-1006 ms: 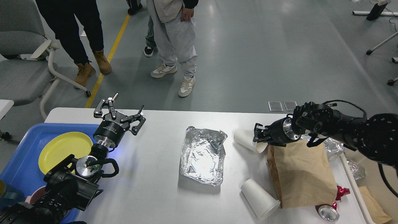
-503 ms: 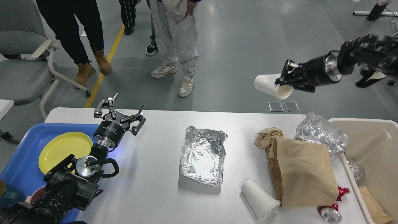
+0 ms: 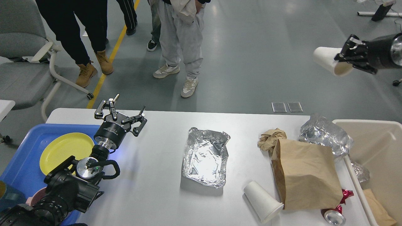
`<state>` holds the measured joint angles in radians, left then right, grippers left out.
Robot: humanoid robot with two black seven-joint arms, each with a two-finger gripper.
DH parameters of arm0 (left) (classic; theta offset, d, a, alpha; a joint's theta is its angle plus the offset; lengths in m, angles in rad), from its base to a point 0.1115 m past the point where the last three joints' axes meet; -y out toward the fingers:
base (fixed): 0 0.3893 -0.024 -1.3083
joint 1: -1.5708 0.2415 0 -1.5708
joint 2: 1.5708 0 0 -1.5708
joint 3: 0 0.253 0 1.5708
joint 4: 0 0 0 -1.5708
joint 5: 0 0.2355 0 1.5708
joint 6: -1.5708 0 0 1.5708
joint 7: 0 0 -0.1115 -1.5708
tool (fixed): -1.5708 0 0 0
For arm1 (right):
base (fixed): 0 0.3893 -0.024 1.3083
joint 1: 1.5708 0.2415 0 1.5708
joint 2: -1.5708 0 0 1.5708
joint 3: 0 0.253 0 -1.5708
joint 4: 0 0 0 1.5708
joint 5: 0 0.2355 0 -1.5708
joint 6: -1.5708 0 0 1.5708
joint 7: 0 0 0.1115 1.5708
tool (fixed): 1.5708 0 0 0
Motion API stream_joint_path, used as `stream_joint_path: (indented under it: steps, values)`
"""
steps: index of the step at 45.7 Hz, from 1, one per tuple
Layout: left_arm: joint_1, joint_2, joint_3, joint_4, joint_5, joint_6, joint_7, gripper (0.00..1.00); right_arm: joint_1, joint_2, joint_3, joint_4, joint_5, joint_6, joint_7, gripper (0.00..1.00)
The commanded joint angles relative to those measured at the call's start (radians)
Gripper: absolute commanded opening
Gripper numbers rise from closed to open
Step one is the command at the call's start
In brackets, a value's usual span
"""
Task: Tidy desktop
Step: 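Carry the cup over the white bin and open the right gripper, then move the right gripper down to the foil tray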
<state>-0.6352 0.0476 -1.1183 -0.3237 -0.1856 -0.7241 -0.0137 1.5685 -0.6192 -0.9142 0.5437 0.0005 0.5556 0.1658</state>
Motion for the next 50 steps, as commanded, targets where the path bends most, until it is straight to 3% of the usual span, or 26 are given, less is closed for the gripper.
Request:
stream_joint_path:
  steps: [1,7,17,21,22,23,37,45,50]
  values:
    - [0.0,0.0,0.0,0.0,0.0,0.0,0.0,0.96,-0.214,-0.017,-0.015,-0.145,0.007,-0.074,0.0,0.0]
    - [0.0,0.0,0.0,0.0,0.0,0.0,0.0,0.96,-0.447,-0.016,0.008,-0.297,0.018,-0.115,0.001,0.0]
    - [0.0,0.0,0.0,0.0,0.0,0.0,0.001,0.96,-0.68,0.002,0.029,-0.318,0.019,-0.298,0.001,0.0]
    - [0.0,0.0,0.0,0.0,0.0,0.0,0.001,0.96,-0.743,0.016,0.032,-0.324,0.019,-0.39,0.001,0.77]
    - [0.0,0.0,0.0,0.0,0.002,0.0,0.0,0.96,-0.749,0.019,0.032,-0.323,0.019,-0.414,0.001,0.92]
    - [0.0,0.0,0.0,0.0,0.0,0.0,0.0,0.96,-0.754,0.022,0.037,-0.321,0.019,-0.437,0.003,1.0]
    - [0.0,0.0,0.0,0.0,0.0,0.0,0.0,0.96,-0.734,0.073,0.022,-0.304,0.015,-0.457,0.003,1.0]
    - [0.0,0.0,0.0,0.0,0.0,0.0,0.0,0.96,-0.55,0.13,-0.11,-0.275,0.007,-0.376,0.001,1.0]
    - [0.0,0.0,0.0,0.0,0.0,0.0,0.0,0.96,-0.359,0.208,-0.262,-0.165,0.007,-0.286,0.001,1.0]
